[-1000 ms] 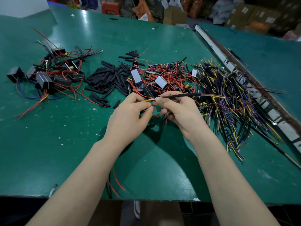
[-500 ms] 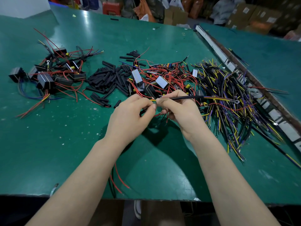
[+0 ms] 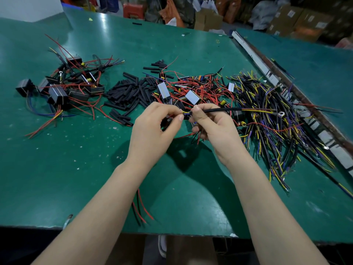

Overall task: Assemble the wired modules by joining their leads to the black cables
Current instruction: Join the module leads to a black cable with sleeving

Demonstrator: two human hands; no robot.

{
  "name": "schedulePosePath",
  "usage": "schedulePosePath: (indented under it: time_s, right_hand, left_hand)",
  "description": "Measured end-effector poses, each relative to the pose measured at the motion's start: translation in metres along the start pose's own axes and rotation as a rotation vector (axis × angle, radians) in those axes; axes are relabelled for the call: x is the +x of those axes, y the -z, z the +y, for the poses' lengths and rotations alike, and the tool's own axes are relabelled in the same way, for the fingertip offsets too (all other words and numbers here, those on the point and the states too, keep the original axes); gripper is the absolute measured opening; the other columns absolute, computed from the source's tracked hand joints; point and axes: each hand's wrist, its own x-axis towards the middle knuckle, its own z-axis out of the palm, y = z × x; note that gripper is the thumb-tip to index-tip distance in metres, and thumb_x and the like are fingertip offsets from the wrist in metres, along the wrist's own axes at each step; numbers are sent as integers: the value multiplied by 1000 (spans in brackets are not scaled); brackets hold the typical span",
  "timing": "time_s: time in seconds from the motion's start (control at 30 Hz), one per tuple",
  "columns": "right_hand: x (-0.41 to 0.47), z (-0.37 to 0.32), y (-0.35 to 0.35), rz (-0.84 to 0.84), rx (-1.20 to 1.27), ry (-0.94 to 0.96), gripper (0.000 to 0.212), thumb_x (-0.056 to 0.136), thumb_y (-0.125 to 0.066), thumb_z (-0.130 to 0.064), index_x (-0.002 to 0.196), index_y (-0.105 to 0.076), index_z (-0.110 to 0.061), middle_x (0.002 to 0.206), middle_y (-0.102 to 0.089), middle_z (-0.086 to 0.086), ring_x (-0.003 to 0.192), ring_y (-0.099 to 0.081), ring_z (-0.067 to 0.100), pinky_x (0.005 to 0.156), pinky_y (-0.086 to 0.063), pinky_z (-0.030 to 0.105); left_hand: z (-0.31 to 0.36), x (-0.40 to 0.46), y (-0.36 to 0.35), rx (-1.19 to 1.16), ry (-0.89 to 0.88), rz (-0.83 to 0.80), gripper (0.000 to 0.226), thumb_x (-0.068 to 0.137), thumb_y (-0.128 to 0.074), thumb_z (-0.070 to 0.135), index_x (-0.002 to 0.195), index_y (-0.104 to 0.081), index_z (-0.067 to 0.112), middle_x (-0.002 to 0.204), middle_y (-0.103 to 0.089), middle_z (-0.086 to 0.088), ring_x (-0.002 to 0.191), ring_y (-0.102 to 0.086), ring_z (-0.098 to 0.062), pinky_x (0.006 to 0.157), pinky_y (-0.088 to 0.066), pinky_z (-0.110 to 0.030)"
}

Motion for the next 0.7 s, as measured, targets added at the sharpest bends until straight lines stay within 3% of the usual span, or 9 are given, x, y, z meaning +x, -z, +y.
schedulePosePath:
  time_s: [0.17, 0.23, 0.33, 0.4, 0.53, 0.7]
  right_hand:
    - [-1, 2, -2, -22, -16, 51, 12, 97, -56, -20, 86, -58, -21, 68, -64, -7, 55, -56, 4, 51, -40, 10]
    - [-2, 5, -2, -5, -143, 104, 13, 97, -55, -22, 84, -55, -23, 71, -61, -6, 59, -57, 9, 55, -43, 15]
    - [-3, 10, -1, 36, -383, 209, 14, 94, -54, -34, 82, -51, -27, 74, -60, -3, 73, -62, 23, 72, -49, 35]
    - [-4, 10, -2, 40, -370, 252, 12, 92, -52, -35, 82, -51, -28, 75, -58, -4, 75, -61, 28, 76, -49, 39]
    - [-1, 9, -3, -63, -353, 300, 3, 90, -57, -28, 88, -57, -26, 82, -59, -6, 79, -59, 21, 75, -48, 37]
    - [0, 13, -3, -85, -436, 409, 10, 88, -65, -14, 97, -63, -14, 95, -63, -1, 92, -60, 18, 83, -49, 33]
  left_hand:
    - [0, -1, -1, -46, 31, -2, 6, 87, -64, 15, 88, -69, 12, 92, -58, 2, 81, -53, -4, 78, -41, -12]
    - [0, -1, -3, -36, 12, -14, 7, 88, -63, 13, 88, -68, 9, 95, -54, 1, 85, -53, -8, 81, -44, -20]
    - [0, -1, -4, 11, 22, -47, 9, 89, -62, 14, 88, -68, 8, 97, -55, -1, 88, -56, -18, 81, -48, -39]
    - [1, 0, -3, 10, 65, -65, 8, 89, -62, 16, 87, -68, 12, 96, -58, 0, 90, -57, -19, 83, -46, -37]
    - [4, 2, 1, -54, 147, -52, 8, 90, -62, 14, 84, -67, 17, 95, -58, 3, 94, -55, -16, 86, -40, -24]
    - [7, 3, 3, -101, 171, -114, 14, 90, -61, 13, 82, -62, 24, 95, -56, 7, 101, -54, -17, 93, -39, -28]
